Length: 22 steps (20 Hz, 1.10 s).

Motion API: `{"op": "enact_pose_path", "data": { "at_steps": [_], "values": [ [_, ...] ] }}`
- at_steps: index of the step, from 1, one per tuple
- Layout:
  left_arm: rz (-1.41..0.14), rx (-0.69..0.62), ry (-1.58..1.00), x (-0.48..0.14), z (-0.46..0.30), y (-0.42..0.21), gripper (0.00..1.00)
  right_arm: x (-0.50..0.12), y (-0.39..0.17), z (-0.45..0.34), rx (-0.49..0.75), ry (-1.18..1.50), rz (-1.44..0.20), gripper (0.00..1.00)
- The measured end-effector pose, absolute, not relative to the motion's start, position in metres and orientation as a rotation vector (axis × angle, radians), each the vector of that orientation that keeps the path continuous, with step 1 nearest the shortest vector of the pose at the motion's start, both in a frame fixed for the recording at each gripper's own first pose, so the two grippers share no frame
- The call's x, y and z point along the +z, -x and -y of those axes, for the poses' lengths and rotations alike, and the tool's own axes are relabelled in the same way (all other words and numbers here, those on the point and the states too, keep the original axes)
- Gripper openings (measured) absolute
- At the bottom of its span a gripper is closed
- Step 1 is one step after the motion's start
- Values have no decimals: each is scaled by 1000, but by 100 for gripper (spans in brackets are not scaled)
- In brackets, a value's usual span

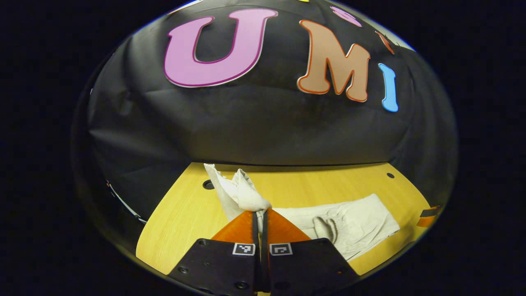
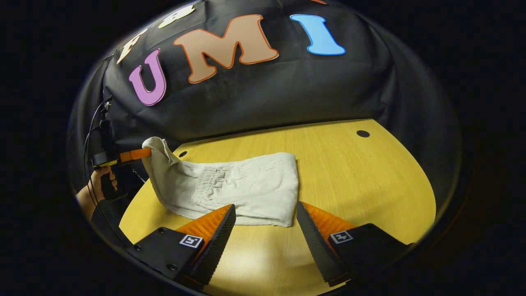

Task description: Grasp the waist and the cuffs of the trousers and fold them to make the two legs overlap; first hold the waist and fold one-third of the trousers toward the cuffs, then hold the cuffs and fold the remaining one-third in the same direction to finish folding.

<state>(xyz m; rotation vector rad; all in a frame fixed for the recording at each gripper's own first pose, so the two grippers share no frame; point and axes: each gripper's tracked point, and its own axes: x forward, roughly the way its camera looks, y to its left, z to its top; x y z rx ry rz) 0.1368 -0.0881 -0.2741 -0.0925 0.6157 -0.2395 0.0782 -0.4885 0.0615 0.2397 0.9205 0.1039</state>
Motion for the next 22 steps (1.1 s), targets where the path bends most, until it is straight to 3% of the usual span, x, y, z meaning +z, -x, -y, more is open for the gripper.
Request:
{"op": "enact_pose_path", "data": {
  "at_steps": [14, 22],
  "values": [
    [-551, -499, 59, -219, 274, -132, 0, 65, -53, 575, 35, -282, -907, 96],
    [-657, -582, 114, -253, 354, -89, 0, 63, -42, 599, 49, -283, -922, 96]
  ]
}}
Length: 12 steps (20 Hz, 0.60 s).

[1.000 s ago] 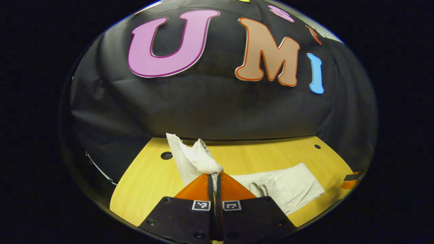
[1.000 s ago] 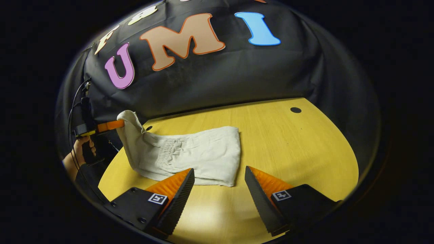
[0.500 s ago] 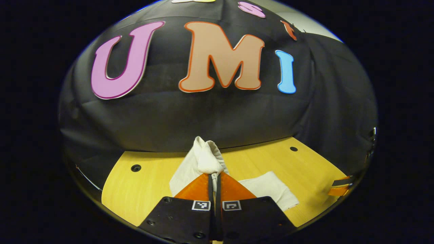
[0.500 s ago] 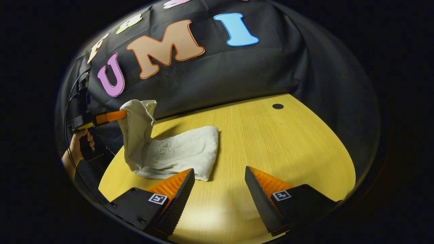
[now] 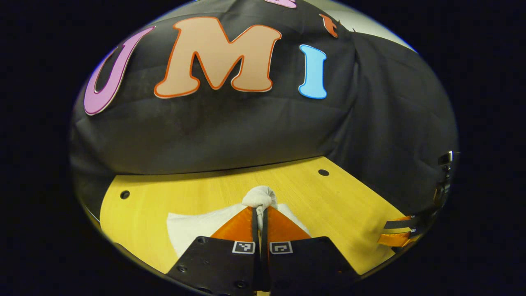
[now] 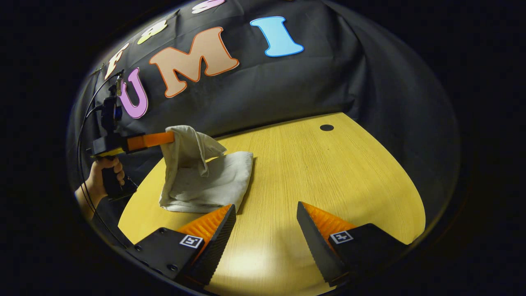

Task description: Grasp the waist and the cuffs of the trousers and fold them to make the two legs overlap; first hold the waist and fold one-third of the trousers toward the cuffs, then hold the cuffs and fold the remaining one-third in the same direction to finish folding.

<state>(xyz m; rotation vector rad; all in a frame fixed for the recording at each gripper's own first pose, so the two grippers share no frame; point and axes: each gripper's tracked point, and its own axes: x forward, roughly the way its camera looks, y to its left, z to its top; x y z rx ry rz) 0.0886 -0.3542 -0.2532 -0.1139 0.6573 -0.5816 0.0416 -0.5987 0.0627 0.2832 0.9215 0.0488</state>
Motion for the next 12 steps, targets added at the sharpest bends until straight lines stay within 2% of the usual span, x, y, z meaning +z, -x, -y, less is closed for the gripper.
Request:
{"op": "enact_pose_path", "data": {
  "at_steps": [9, 12],
  "values": [
    [-720, -672, 4, -326, 390, -26, 0, 62, -36, 597, 106, -284, -939, 96],
    [-733, -691, 18, -339, 394, -11, 6, 66, -38, 590, 132, -276, -932, 96]
  ]
}}
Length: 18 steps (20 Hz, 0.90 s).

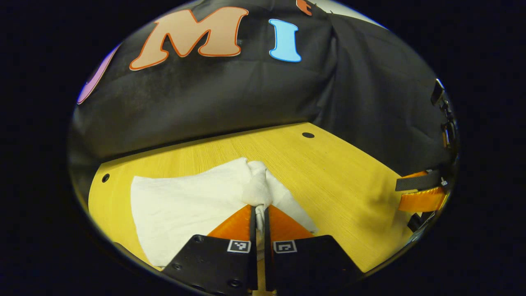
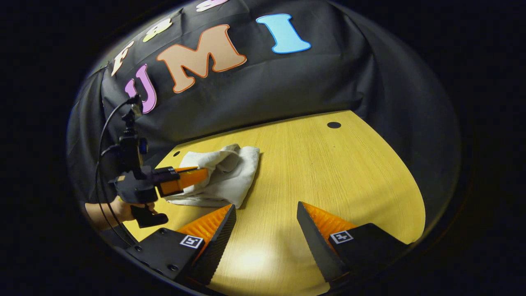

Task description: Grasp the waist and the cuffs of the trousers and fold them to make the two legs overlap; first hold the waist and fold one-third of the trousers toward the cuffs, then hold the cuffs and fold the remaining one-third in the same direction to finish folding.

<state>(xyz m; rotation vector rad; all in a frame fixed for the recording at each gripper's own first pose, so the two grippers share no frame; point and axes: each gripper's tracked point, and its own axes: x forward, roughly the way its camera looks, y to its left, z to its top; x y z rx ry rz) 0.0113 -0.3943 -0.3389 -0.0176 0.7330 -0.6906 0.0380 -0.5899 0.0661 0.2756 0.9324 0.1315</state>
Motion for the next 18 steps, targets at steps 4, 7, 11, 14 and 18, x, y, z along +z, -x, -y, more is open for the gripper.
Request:
{"op": "enact_pose_path", "data": {
  "at_steps": [4, 7, 11, 14, 18],
  "values": [
    [-688, -666, 59, -318, 377, -9, 81, 85, -51, 564, 145, -272, -877, 96],
    [-621, -608, 60, -288, 337, -12, 98, 108, -69, 538, 144, -237, -788, 96],
    [-528, -516, 33, -236, 266, -17, 95, 141, -91, 496, 165, -188, -672, 96],
    [-476, -443, 15, -202, 220, -17, 95, 161, -100, 464, 192, -181, -615, 96],
    [-362, -328, -20, -157, 161, -25, 95, 197, -112, 446, 175, -189, -514, 96]
  ]
}}
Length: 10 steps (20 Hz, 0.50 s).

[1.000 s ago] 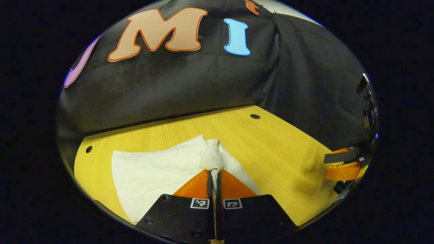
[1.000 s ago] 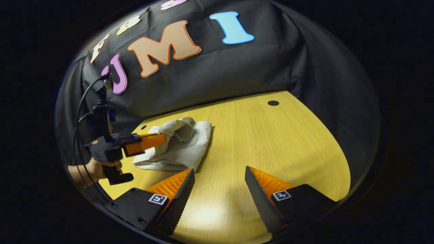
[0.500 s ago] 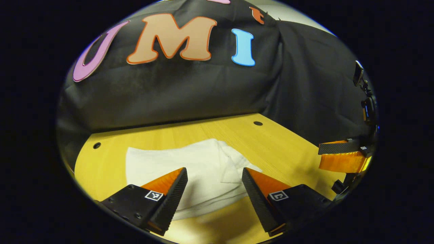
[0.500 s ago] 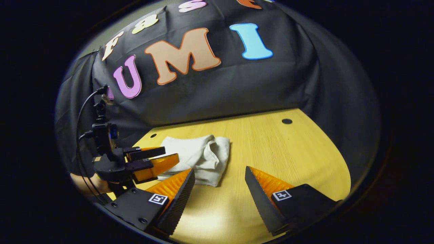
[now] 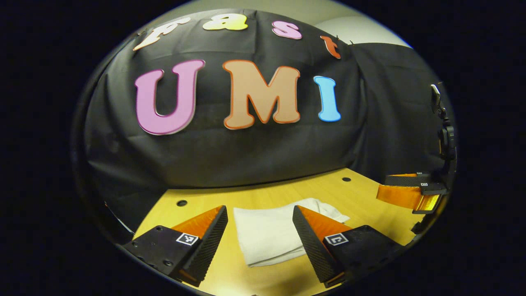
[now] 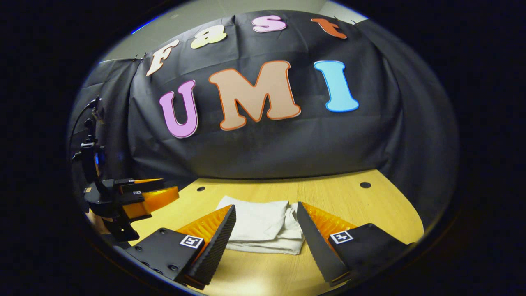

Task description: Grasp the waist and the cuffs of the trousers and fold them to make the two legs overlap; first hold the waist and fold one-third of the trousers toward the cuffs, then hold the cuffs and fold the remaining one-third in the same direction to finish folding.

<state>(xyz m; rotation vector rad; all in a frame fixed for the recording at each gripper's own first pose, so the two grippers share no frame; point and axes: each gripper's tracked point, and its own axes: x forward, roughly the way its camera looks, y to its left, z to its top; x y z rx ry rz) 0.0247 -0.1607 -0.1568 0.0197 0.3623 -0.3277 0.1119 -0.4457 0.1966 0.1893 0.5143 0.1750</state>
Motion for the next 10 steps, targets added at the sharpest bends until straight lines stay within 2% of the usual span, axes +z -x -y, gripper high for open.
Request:
{"op": "enact_pose_path", "data": {
  "at_steps": [4, 10],
  "values": [
    [-272, -212, 5, -120, 123, -33, 94, 227, -118, 448, 130, -180, -421, 95],
    [-269, -198, 51, -119, 110, -33, 95, 264, -116, 463, 59, -129, -336, 95]
  ]
}}
